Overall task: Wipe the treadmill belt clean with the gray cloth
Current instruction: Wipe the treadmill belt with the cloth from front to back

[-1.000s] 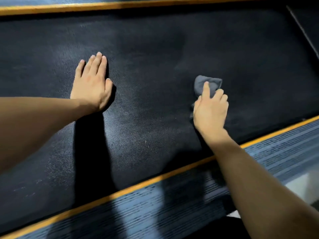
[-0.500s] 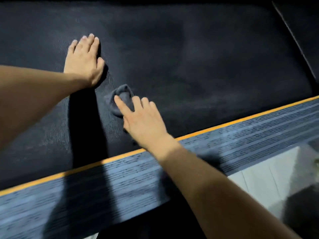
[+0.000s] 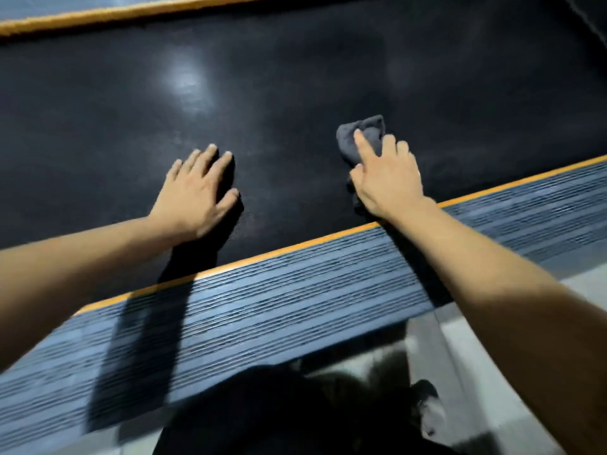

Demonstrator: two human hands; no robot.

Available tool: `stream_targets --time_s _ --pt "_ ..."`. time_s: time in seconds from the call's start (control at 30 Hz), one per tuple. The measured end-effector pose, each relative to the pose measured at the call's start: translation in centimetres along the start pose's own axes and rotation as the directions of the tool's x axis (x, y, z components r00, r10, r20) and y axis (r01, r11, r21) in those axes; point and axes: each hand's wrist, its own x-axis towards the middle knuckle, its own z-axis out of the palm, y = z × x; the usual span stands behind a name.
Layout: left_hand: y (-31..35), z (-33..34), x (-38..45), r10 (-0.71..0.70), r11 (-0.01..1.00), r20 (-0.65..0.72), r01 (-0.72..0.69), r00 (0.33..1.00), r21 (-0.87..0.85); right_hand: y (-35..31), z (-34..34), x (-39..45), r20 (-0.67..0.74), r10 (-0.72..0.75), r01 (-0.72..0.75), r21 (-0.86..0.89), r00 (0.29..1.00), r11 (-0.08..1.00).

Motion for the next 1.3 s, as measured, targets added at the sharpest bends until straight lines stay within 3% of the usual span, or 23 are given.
stream_targets --time_s 0.1,0.2,0.27,0.33,0.47,0.6,0.7,0.8,0.9,0.97,1.03,1.17,1.23,1.3 --pt "-2.1 -1.3 -2.3 0.049 0.999 0.129 -0.050 0.990 0.010 1.6 -1.2 0.1 0.110 0.029 -0.039 0.090 0.994 0.995" --pt "-3.5 -2.1 -4.5 0.055 0.997 0.258 -0.066 0.965 0.035 1.8 -1.7 -1.0 0.224 0.274 -0.298 0.083 0.935 0.951" --pt "-3.5 -2.1 -4.7 0.038 0.997 0.295 -0.056 0.955 0.055 -0.7 -2.2 -1.5 0.274 0.316 -0.359 0.125 0.908 0.925" --pt "-3.2 -1.7 -4.5 0.020 0.999 0.296 -0.033 0.955 0.040 -5.3 -2.2 -2.4 0.255 0.248 -0.297 0.174 0.935 0.939" --pt "-3.1 -1.5 -4.4 -0.003 1.000 0.309 0.003 0.951 0.001 -14.3 -2.4 -5.1 0.190 -0.065 0.033 0.167 0.980 0.985" --pt "-3.1 -1.5 -4.3 -0.027 0.999 0.320 0.033 0.947 -0.015 -13.0 -2.5 -4.8 0.183 -0.161 0.144 0.105 0.970 0.984" --pt "-2.9 -1.6 -4.2 -0.027 0.999 0.332 0.038 0.943 -0.024 -6.1 -1.5 -3.6 0.153 0.065 -0.070 0.028 0.986 0.997" --pt "-2.8 -1.6 -4.1 -0.040 0.998 0.338 0.052 0.940 -0.026 -0.1 -1.3 -2.5 0.201 0.342 -0.350 0.004 0.918 0.937" --pt "-2.9 -1.5 -3.9 -0.041 0.998 0.338 0.057 0.940 -0.037 -0.3 -1.5 -1.8 0.264 0.421 -0.446 0.040 0.868 0.894" --pt "-2.9 -1.6 -3.8 -0.044 0.997 0.346 0.063 0.937 -0.045 -3.9 -1.6 -2.4 0.217 0.330 -0.355 0.087 0.919 0.931" --pt "-2.8 -1.7 -3.7 -0.052 0.997 0.350 0.071 0.935 -0.042 -9.1 -1.8 -3.6 0.193 0.141 -0.168 0.132 0.971 0.977" --pt "-2.7 -1.8 -3.8 -0.054 0.997 0.349 0.070 0.936 -0.033 -15.1 -2.6 -5.7 0.177 -0.175 0.146 0.168 0.968 0.975" --pt "-2.7 -1.9 -3.8 -0.051 0.997 0.351 0.068 0.935 -0.037 -12.7 -2.2 -4.9 0.149 -0.179 0.157 0.146 0.972 0.977" --pt "-2.7 -1.9 -3.8 -0.052 0.997 0.357 0.070 0.933 -0.037 -8.3 -1.5 -3.6 0.118 -0.018 0.006 0.097 0.993 0.995"
